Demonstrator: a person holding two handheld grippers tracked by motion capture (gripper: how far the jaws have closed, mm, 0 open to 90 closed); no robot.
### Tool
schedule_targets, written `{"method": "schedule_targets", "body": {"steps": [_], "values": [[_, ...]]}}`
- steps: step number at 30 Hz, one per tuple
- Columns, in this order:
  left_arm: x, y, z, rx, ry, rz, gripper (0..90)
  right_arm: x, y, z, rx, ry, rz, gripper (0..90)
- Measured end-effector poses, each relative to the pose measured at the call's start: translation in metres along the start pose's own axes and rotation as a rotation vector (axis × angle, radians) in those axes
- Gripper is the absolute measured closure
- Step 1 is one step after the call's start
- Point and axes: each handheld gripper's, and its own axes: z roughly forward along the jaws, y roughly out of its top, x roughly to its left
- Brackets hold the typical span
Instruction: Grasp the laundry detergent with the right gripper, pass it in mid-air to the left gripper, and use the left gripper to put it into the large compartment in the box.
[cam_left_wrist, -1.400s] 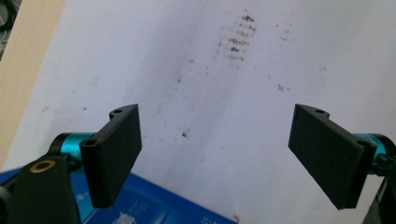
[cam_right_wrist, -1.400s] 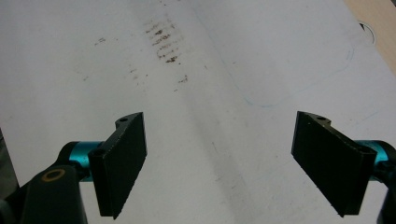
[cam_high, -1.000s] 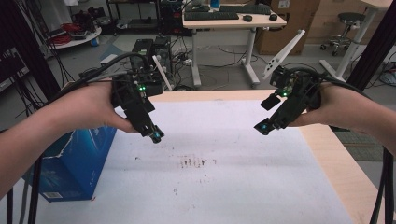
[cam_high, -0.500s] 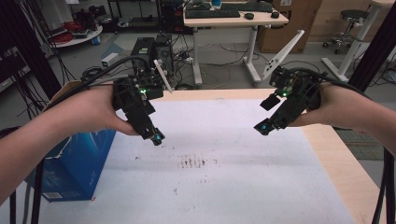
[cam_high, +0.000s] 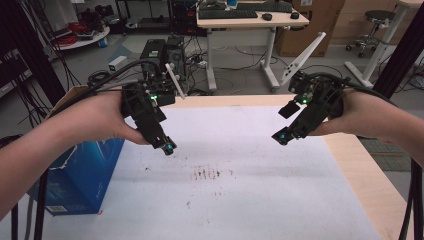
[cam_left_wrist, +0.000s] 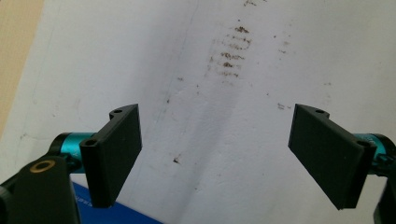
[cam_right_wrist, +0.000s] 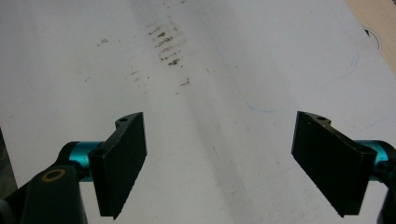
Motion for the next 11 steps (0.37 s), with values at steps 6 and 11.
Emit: {"method": "schedule_targets", "body": {"steps": [6,11], "values": [[-0.0004,0.0003,-0.0003,-0.006,0.004,-0.003,17.5,0.0017,0.0004,-0.0016,-0.005,-0.004,0.000,17.4],[-0.0008,-0.0002,-0.0022,-0.009,0.009,-0.005,17.5,0.0030,0.0000,-0.0029,-0.002,-0.008,-0.001,17.4]]}}
